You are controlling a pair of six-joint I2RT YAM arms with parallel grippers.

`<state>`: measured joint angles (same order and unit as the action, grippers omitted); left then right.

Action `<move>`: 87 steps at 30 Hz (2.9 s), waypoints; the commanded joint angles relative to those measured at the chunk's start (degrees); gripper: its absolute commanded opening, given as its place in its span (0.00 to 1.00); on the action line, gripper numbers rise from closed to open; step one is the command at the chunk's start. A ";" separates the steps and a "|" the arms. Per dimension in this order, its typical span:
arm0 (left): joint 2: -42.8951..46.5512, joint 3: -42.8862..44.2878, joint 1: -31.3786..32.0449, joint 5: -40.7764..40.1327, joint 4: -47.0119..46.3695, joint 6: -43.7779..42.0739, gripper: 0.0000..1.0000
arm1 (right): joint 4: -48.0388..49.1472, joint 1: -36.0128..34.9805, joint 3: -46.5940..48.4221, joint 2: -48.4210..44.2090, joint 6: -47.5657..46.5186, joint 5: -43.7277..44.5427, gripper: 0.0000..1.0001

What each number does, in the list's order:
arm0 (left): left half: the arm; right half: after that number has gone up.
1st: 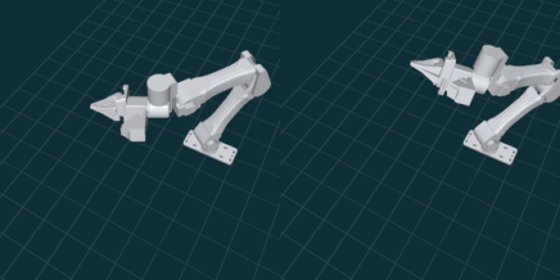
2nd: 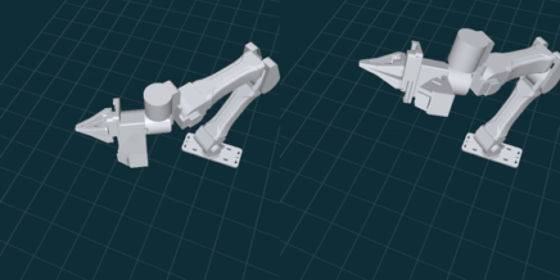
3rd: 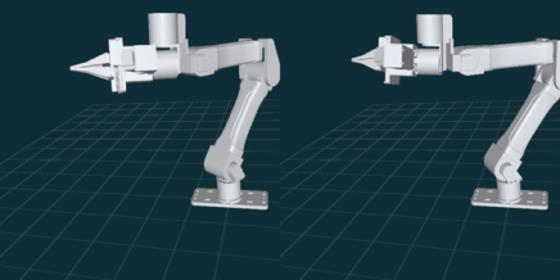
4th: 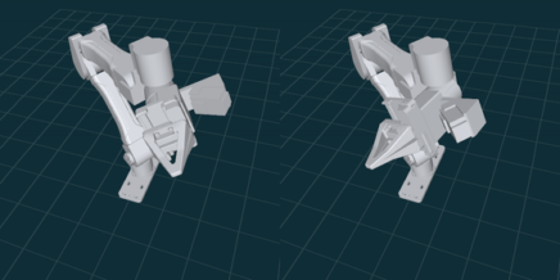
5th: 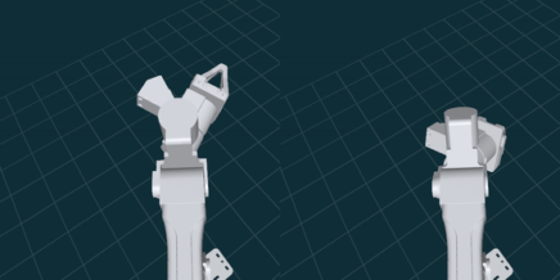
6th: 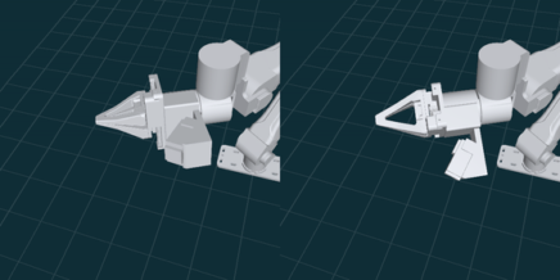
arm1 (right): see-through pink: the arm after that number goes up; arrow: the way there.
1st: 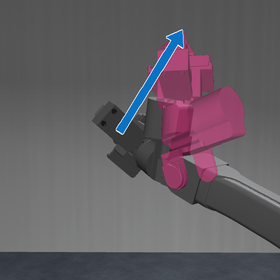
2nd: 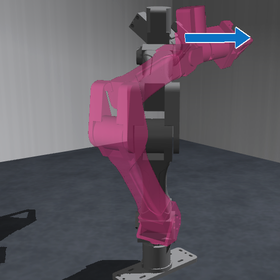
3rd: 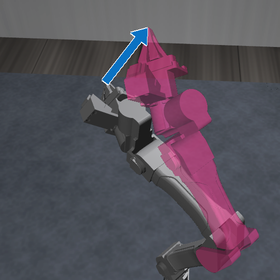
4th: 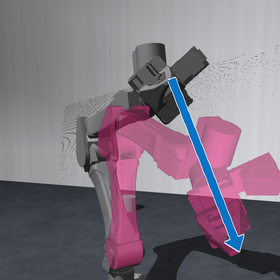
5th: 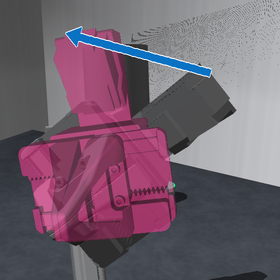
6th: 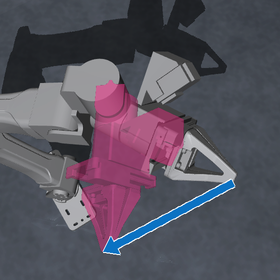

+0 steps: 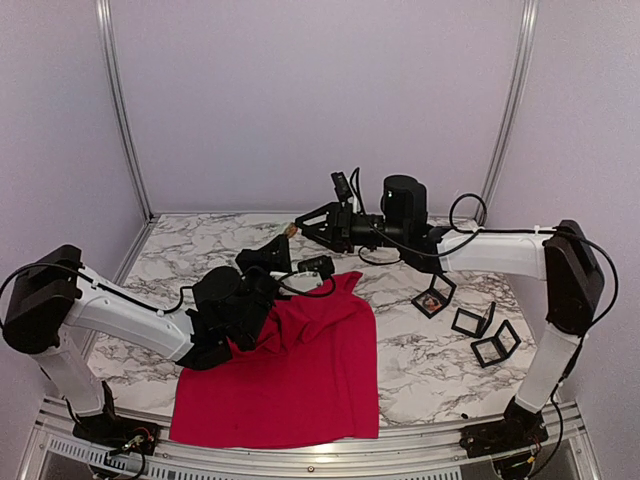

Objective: Remove the brooch from the garment
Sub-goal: Pass from the left arm to the right

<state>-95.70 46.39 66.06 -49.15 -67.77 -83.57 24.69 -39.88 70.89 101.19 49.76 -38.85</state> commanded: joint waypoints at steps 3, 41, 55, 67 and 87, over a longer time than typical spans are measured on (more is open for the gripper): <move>-5.53 -0.16 0.47 -3.35 -20.98 -11.84 0.00 | -1.97 0.51 3.20 1.21 0.98 -1.14 0.52; -9.78 2.94 -0.23 -6.14 -19.56 -10.75 0.00 | -6.43 -2.57 3.77 2.74 2.53 -0.99 0.05; -6.68 2.61 -0.23 -8.69 -14.88 -4.60 0.81 | -6.00 -2.62 3.97 2.88 2.10 1.18 0.00; 1.89 1.27 -0.76 -12.58 -0.20 10.93 0.99 | -8.69 -1.91 3.24 1.10 -0.86 5.66 0.00; 27.22 8.28 -12.56 20.58 62.04 76.58 0.99 | -17.76 1.29 -11.73 -12.21 -2.54 18.14 0.00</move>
<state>-70.76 51.66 56.18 -38.96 -18.11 -20.29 11.40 -39.72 62.06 93.23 48.07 -25.34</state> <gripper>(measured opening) 0.989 0.009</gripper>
